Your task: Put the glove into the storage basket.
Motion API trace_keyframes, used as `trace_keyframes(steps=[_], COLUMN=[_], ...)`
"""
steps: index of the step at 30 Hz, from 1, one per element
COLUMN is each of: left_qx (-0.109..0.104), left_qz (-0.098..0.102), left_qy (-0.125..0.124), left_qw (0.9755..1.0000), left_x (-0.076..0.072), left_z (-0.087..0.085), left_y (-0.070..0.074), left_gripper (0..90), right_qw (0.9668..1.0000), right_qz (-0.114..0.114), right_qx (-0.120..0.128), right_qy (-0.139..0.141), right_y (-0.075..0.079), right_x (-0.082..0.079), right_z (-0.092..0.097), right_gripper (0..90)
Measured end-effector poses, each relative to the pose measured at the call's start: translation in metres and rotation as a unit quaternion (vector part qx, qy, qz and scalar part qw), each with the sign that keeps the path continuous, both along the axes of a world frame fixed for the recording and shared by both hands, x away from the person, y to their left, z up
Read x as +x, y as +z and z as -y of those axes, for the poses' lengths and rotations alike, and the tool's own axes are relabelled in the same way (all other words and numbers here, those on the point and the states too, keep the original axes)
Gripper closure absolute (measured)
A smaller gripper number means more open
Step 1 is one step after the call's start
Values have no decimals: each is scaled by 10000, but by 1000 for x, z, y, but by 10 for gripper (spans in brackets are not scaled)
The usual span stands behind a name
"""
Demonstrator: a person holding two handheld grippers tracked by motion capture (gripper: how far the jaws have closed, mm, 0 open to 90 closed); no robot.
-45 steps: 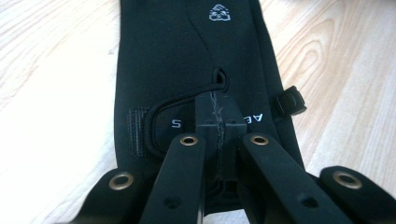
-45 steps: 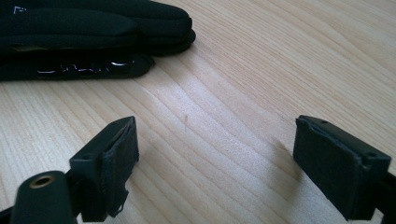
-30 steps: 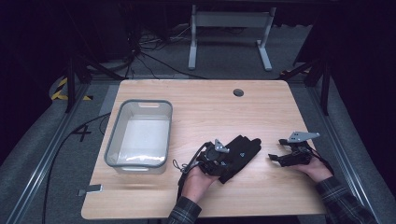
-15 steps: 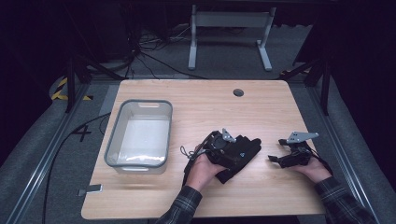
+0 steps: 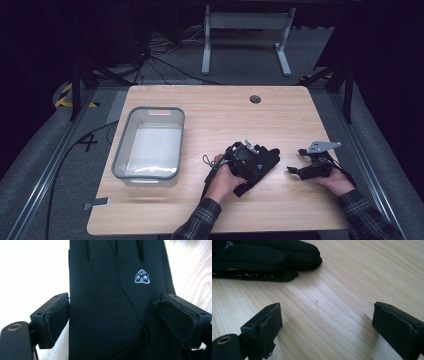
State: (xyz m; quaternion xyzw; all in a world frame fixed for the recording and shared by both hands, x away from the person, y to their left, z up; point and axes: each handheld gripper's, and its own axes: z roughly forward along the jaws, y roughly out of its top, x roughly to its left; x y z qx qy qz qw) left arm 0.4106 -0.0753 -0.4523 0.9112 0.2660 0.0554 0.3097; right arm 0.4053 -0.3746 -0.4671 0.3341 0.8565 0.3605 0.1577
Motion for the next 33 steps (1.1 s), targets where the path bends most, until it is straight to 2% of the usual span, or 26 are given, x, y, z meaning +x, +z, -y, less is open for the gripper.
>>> trace_keyframes(steps=[5,10,13,17,23,26,33], left_qx=[-68,-58,-53,-137,-277,-335,-267], left_qz=[-127,-93,-94,-165,-328,-331,-402], left_qy=[38,-19,-77,-267,-372,-345,-313], left_qw=[9999,9999,9999,9994,9984,9983,9983], left_x=[2,1,-1,-1,2,2,2], left_z=[-2,-2,-3,-5,-9,-9,-9], left_y=[-5,-4,-2,1,2,2,11], left_gripper=[99,129,209,392,638,678,714], right_qw=[10000,10000,10000,10000,10000,10000,10000], right_qz=[1,1,2,1,2,1,-1], right_qx=[-1,0,-1,-1,0,1,0], right_qy=[0,-2,0,0,0,-1,1], right_y=[0,0,0,0,0,0,0], right_x=[0,0,0,0,0,0,0], right_z=[0,0,0,0,0,0,0], right_gripper=[98,98,98,98,98,98,97])
